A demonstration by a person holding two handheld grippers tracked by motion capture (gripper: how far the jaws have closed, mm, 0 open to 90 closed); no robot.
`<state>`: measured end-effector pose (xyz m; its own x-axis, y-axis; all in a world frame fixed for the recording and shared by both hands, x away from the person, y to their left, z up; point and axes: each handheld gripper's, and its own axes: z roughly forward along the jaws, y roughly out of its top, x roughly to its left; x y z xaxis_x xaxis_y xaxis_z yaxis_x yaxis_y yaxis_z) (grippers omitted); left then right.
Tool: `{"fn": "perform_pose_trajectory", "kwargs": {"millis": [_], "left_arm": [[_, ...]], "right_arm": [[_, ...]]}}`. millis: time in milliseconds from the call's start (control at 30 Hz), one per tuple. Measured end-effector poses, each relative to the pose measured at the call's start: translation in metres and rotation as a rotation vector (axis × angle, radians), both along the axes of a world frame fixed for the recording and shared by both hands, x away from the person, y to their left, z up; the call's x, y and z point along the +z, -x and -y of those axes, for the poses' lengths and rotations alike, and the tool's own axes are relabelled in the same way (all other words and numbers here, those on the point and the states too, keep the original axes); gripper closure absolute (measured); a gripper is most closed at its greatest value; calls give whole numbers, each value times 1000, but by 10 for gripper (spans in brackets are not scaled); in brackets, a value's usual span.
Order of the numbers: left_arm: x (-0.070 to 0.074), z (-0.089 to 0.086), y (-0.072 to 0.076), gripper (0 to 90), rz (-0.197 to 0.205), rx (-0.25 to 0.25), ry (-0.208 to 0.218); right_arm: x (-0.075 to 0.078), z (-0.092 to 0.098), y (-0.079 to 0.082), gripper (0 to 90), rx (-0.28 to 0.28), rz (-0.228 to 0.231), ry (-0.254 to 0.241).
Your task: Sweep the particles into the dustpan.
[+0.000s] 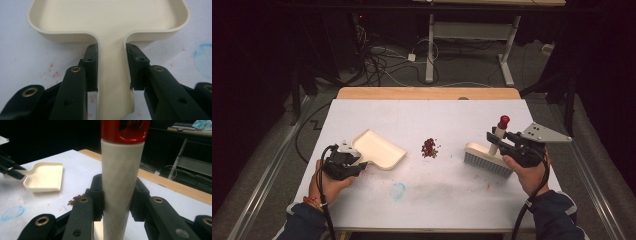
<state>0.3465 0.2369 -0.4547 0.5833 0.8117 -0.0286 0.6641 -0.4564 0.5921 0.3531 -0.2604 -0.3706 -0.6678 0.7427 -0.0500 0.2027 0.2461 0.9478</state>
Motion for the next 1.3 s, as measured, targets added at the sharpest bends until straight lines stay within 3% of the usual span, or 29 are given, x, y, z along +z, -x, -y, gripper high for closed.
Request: {"fn": "perform_pose_trajectory", "kwargs": {"millis": [133,267,367,567,800,900,1167,1300], "left_arm": [[3,8,5,643,-9,-54,-18],[5,24,11,643,-31,-141,-46],[5,32,15,643,-40,-165,-60],[6,39,18,642,-48,-188,-61],[2,49,20,642,-49,-198,-89],[1,50,21,642,-51,-196,-86],[0,54,21,642,-46,-210,-92],[-2,56,21,642,-47,-210,-90]], "right_arm": [[0,-7,-11,693,-7,5,4],[-5,-22,-36,693,11,-27,-10],[-7,-33,-49,693,9,-35,12],[0,-55,-72,693,-22,-4,32],[0,-86,-100,693,-49,24,98],[-2,-96,-109,693,-56,24,82],[-14,-115,-118,694,-87,22,37],[-15,-123,-111,694,-54,15,45]]}}
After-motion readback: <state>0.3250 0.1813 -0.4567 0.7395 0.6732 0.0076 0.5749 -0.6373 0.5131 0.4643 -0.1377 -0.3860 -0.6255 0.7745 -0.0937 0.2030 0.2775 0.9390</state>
